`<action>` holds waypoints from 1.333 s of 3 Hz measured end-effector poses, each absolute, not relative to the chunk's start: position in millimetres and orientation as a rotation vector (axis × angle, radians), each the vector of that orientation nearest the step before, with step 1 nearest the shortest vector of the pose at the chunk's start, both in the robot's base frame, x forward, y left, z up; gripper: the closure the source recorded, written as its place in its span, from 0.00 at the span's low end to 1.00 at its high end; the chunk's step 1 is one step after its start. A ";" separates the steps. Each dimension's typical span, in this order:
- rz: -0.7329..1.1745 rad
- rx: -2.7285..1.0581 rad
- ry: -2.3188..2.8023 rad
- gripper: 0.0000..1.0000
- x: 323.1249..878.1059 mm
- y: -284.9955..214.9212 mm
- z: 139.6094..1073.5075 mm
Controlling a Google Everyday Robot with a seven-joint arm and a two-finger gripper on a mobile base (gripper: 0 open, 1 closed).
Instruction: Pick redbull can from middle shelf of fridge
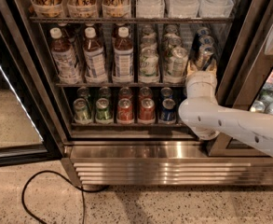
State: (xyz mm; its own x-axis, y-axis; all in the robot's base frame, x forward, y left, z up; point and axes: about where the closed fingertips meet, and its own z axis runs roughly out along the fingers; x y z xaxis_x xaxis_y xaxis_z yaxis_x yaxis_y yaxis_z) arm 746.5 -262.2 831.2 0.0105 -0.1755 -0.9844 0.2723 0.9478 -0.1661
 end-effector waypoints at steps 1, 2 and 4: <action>-0.328 0.100 1.512 0.84 744.9 -265.1 829.6; -0.301 0.124 1.464 1.00 735.9 -265.6 837.8; -0.256 0.127 1.300 1.00 697.8 -256.3 881.9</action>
Offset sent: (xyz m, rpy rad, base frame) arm -0.0223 -0.0037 0.0164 0.0783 -0.1344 0.0134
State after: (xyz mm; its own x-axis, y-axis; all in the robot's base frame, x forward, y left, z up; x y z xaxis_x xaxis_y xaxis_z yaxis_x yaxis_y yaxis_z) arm 697.8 -256.3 881.9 0.2443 -0.1161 -0.9627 0.2582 0.9647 -0.0508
